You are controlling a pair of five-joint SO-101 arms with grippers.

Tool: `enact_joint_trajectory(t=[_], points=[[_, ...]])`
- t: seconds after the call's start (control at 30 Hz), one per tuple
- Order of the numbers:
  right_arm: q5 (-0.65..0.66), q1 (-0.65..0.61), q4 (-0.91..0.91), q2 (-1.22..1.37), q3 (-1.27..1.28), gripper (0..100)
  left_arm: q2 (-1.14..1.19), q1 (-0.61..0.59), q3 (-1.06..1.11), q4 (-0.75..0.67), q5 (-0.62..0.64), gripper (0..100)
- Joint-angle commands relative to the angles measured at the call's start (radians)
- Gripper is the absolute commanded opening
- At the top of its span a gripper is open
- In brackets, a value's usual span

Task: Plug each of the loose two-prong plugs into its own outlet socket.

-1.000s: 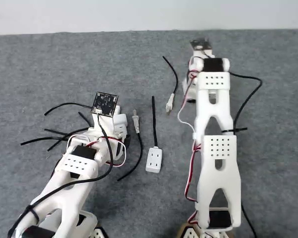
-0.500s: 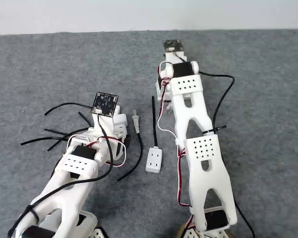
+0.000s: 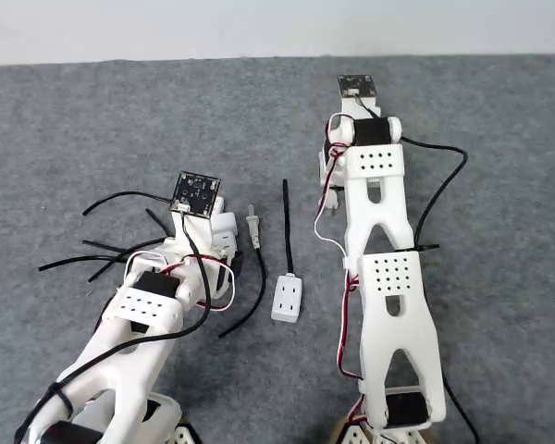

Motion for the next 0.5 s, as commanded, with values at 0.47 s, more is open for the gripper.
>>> enact_joint_trajectory(t=[0.47], points=[[-0.278,-0.028,-0.045,0.007,-0.055,14.4,-0.006,-0.006,-0.035,-0.026,-0.011,20]])
